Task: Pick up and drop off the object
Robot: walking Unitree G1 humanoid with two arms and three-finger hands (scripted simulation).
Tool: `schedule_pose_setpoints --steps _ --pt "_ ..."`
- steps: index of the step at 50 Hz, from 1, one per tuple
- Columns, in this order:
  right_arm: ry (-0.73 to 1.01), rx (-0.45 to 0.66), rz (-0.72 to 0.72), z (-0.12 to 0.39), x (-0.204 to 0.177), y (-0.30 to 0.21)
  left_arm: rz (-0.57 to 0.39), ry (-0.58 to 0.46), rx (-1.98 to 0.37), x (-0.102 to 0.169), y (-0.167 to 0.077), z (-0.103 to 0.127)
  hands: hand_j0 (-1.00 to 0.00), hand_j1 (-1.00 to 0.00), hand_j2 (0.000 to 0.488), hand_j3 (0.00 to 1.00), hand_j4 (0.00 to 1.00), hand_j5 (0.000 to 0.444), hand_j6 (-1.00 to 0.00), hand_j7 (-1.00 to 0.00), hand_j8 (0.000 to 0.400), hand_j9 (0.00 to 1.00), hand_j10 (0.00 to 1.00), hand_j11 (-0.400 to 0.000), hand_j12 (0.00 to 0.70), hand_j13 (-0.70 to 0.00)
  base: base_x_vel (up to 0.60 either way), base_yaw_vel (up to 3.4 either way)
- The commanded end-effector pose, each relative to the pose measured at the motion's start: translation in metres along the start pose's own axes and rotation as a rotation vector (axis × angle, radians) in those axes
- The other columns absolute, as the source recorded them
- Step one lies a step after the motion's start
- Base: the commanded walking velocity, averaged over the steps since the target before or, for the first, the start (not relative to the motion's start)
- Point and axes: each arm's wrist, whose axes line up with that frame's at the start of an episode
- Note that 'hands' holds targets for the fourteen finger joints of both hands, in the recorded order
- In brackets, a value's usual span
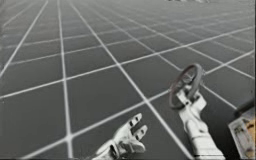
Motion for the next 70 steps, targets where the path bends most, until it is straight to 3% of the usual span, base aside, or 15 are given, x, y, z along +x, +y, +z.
schedule_pose_setpoints --steps 1,10,40,70 --pt "-0.025 0.036 0.015 0.0097 -0.0005 -0.0009 -0.006 -0.001 0.024 0.0004 -0.006 0.0022 0.0 0.0 0.0 1.0 1.0 0.0 0.0 0.0 0.0 1.0 1.0 -0.4 0.0 -0.7 0.3 0.05" --pt "-0.025 0.036 0.015 0.0097 -0.0005 -0.0009 -0.006 -0.001 0.024 0.0004 -0.006 0.0022 0.0 0.0 0.0 1.0 1.0 0.0 0.0 0.0 0.0 1.0 1.0 -0.4 0.0 -0.7 0.26 0.07" --pt "-0.025 0.036 0.015 0.0097 -0.0005 -0.0009 -0.006 -0.001 0.024 0.0004 -0.006 0.0022 0.0 0.0 0.0 1.0 1.0 0.0 0.0 0.0 0.0 1.0 1.0 -0.4 0.0 -0.7 0.15 -2.21" --pt "-0.025 0.036 0.015 0.0097 -0.0005 -0.0009 -0.006 -0.001 0.024 0.0004 -0.006 0.0022 0.0 0.0 0.0 1.0 1.0 0.0 0.0 0.0 0.0 1.0 1.0 -0.4 0.0 -0.7 0.22 -0.78"
